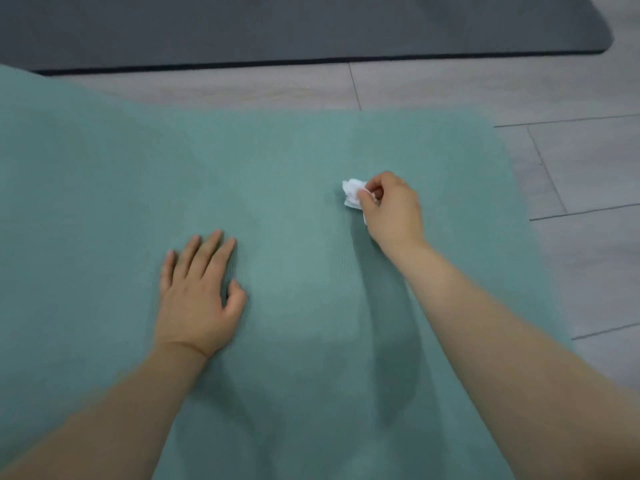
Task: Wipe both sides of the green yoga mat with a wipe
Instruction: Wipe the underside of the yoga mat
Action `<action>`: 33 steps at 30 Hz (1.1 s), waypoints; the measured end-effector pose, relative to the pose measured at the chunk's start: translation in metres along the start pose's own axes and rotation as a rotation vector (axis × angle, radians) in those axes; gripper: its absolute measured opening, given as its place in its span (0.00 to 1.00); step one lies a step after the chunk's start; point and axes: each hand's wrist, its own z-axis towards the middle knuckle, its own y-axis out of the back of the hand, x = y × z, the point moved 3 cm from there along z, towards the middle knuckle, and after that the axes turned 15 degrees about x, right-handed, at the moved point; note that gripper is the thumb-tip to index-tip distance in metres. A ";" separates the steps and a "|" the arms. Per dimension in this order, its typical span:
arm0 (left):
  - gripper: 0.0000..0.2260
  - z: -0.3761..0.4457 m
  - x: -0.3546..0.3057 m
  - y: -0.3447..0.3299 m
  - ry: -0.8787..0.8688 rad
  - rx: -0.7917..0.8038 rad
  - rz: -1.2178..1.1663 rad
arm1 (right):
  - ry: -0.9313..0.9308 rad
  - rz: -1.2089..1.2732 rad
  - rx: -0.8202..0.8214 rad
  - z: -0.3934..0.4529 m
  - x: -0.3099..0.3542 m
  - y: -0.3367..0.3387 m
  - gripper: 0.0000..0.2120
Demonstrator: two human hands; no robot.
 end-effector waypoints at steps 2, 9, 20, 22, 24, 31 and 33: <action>0.29 0.002 0.000 0.002 -0.002 0.000 -0.001 | -0.034 0.026 -0.051 0.044 0.008 0.004 0.07; 0.29 0.005 -0.001 0.006 0.001 0.018 0.010 | -0.063 -0.119 -0.076 0.106 0.057 -0.029 0.10; 0.29 0.008 0.000 0.002 -0.010 -0.007 0.029 | -0.004 -0.251 -0.119 0.156 -0.045 0.070 0.06; 0.29 0.011 -0.002 0.003 -0.011 -0.011 0.048 | -0.204 -0.237 -0.243 0.163 -0.083 0.105 0.08; 0.29 0.010 -0.001 0.001 -0.008 0.008 0.075 | -0.317 -0.180 -0.295 0.170 -0.087 0.111 0.09; 0.29 0.010 0.000 -0.001 -0.008 0.028 0.083 | 0.275 -0.158 0.070 0.145 0.047 -0.015 0.03; 0.29 0.010 -0.001 0.000 -0.012 0.026 0.089 | 0.582 -0.251 0.312 0.125 0.082 -0.044 0.02</action>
